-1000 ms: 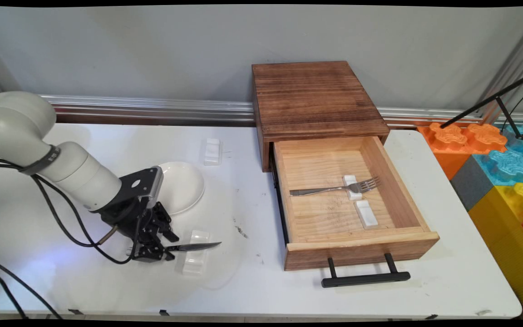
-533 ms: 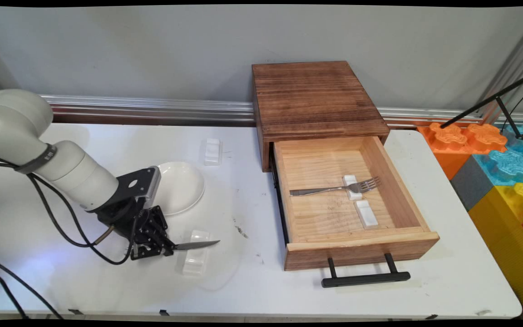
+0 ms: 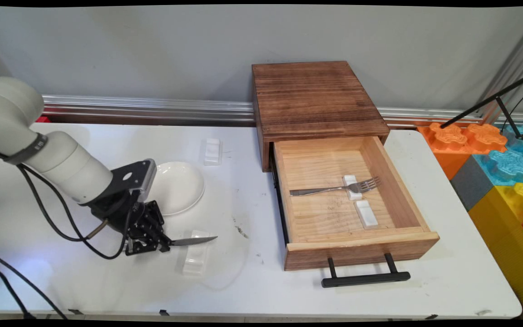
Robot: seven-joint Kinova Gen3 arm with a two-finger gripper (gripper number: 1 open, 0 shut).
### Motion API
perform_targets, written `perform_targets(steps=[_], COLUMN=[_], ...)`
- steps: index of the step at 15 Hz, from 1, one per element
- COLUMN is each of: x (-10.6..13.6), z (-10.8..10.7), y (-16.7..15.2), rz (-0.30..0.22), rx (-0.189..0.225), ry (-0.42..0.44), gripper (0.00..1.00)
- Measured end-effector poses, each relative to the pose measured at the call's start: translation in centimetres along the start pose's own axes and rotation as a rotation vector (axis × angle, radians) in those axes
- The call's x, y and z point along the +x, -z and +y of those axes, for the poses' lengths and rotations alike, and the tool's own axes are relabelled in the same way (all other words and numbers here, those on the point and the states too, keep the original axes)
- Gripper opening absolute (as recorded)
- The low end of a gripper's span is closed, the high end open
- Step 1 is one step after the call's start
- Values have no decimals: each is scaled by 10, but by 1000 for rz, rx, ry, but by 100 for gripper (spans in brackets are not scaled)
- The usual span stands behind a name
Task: Place the picked object into the drawer
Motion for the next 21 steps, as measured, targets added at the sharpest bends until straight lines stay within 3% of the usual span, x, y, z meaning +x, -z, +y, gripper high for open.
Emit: perform_targets(steps=[10, 15, 21], x=[51, 105, 162], z=[7, 5, 3], y=[47, 65, 70], rz=[29, 55, 97], rx=[30, 61, 60], ry=[0, 6, -10], gripper=[0, 0, 0])
